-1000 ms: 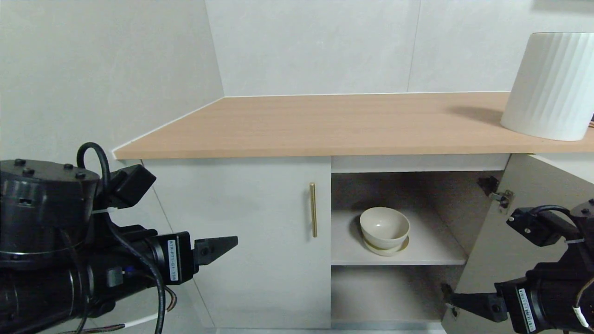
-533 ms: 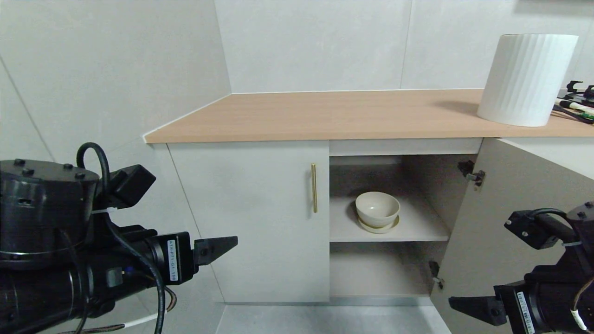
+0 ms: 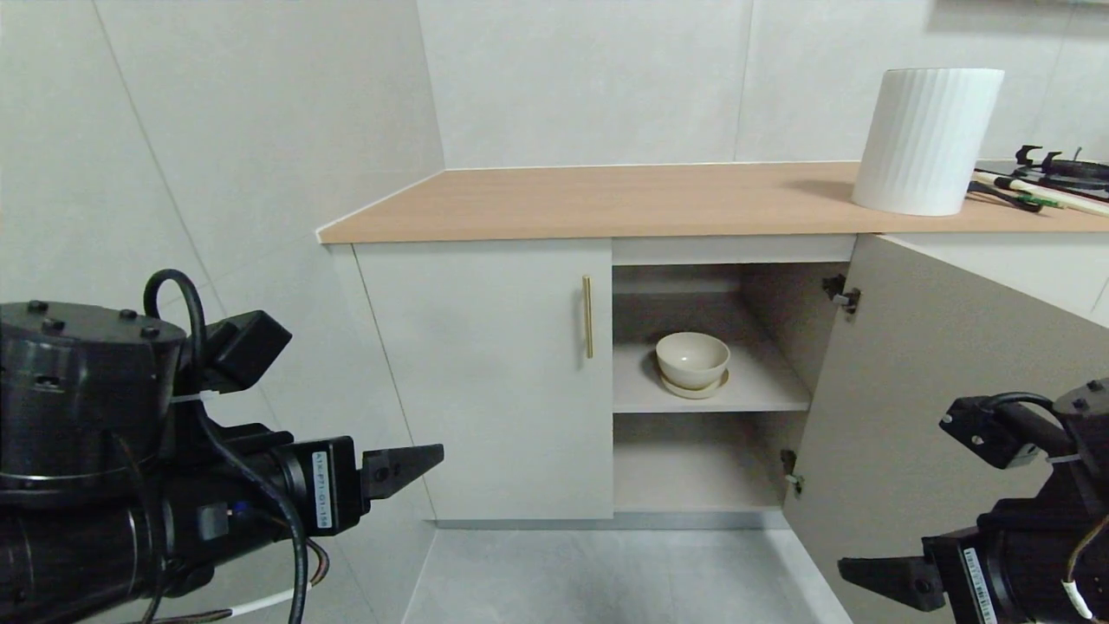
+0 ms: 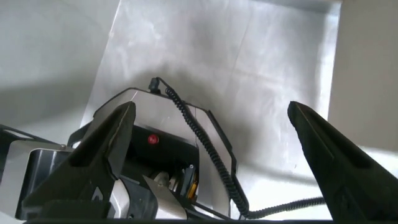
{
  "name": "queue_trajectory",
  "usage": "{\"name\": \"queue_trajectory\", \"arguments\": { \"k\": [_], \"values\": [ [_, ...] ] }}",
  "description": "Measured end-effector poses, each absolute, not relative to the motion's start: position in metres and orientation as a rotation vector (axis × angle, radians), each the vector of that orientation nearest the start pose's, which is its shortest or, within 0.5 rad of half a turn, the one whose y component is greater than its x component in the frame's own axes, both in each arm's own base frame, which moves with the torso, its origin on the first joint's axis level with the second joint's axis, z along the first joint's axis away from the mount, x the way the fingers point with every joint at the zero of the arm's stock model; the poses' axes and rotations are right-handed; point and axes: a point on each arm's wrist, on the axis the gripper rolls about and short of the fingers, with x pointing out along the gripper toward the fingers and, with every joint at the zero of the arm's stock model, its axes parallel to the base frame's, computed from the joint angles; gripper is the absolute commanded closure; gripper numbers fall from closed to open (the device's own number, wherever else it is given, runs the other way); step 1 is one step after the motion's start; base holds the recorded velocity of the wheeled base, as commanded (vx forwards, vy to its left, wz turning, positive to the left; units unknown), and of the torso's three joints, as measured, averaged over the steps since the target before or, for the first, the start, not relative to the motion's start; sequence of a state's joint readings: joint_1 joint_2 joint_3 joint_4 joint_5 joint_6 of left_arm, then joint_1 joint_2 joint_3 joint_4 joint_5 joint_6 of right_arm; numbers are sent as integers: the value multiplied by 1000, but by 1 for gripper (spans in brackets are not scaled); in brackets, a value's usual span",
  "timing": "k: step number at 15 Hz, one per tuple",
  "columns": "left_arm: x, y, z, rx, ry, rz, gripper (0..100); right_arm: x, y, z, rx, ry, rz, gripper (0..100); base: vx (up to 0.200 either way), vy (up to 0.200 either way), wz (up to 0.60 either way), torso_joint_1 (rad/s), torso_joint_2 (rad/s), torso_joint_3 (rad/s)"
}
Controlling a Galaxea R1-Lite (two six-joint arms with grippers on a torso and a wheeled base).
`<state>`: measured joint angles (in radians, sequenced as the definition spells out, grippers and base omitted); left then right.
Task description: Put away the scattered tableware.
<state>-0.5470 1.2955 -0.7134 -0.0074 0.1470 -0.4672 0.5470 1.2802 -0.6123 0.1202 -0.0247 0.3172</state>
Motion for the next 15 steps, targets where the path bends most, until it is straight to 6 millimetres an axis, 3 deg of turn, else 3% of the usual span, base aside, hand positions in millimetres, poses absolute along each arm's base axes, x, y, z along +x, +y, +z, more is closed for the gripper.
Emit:
{"name": "queue_trajectory", "arguments": {
  "k": [11, 15],
  "values": [
    [164, -96, 202, -255, 610, -254, 0, 144, 87, 165, 68, 832, 364, 0, 0, 0, 0, 0, 0, 0],
    [164, -96, 202, -253, 610, -252, 0, 140, 84, 165, 56, 849, 346, 0, 0, -200, 0, 4, 1, 0]
  ]
}}
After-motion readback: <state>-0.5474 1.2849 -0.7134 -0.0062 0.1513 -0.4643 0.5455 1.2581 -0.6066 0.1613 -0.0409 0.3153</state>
